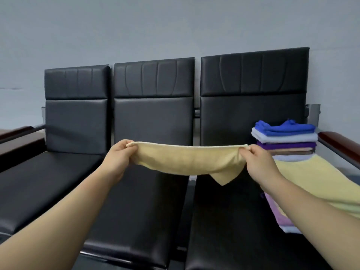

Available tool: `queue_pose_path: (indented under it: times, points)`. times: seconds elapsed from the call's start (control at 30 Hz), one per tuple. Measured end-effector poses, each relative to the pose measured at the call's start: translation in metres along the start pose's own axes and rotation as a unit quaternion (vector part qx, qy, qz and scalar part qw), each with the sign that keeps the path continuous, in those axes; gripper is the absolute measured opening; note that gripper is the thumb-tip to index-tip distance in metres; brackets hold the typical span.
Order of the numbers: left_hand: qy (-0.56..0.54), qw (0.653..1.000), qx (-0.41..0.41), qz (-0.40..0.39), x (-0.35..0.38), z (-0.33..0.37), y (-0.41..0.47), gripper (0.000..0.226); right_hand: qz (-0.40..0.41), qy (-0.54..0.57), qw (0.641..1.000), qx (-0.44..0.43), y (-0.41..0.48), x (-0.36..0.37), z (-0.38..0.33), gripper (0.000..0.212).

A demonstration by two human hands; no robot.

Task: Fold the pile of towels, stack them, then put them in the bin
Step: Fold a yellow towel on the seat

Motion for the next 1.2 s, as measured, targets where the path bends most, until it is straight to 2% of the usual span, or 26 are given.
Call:
queue_pose_path:
  times: [0.1,0.23,0.3,0.4,0.57,0.7,0.77,0.83,0.97,1.13,1.2]
  points:
    - [0.174,0.984,-0.030,0.025,-0.002,-0.046,-0.011,0.024,-0.089,-0.078,0.991,0.068,-0.026,0.021,0.052,0.031]
    - [0.289,0.948,-0.130,-0.030,0.000,-0.098,-0.025,0.027,-0.218,-0.137,0.945,0.199,-0.058,0.042,0.094,0.019]
    - [0.318,0.935,-0.146,-0.047,-0.001,-0.112,-0.025,0.026,-0.229,-0.093,0.934,0.257,-0.067,0.047,0.098,0.014]
    - [0.307,0.942,-0.135,-0.034,-0.001,-0.121,-0.021,0.020,-0.198,-0.033,0.932,0.300,-0.070,0.054,0.103,0.012]
    - [0.310,0.944,-0.109,-0.001,0.005,-0.134,0.003,0.017,-0.165,-0.124,0.945,0.253,-0.049,0.069,0.106,0.021]
    - [0.302,0.949,-0.092,0.009,0.022,-0.140,0.019,0.019,-0.131,-0.076,0.969,0.194,-0.032,0.088,0.103,0.022]
    - [0.333,0.938,-0.099,0.007,0.031,-0.149,0.022,0.020,-0.145,-0.081,0.971,0.170,-0.028,0.099,0.105,0.023]
    - [0.401,0.911,-0.097,0.009,0.037,-0.163,0.025,0.016,-0.162,-0.119,0.966,0.161,-0.023,0.106,0.111,0.021]
    - [0.483,0.872,-0.082,0.022,0.044,-0.172,0.026,0.005,-0.145,-0.162,0.959,0.183,-0.013,0.099,0.121,0.011]
    - [0.494,0.865,-0.077,0.037,0.050,-0.175,0.030,0.006,-0.141,-0.194,0.952,0.191,-0.005,0.102,0.131,0.030]
    - [0.488,0.868,-0.076,0.056,0.052,-0.174,0.030,0.008,-0.140,-0.203,0.951,0.187,-0.004,0.103,0.133,0.031]
Point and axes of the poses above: each hand's wrist, its own y-axis towards the middle knuckle, its own x-axis out of the palm, z = x × y, the point moved 5 cm from there along y, towards the middle knuckle, and after that the axes turned 9 degrees about -x, right-handed, at the moved point
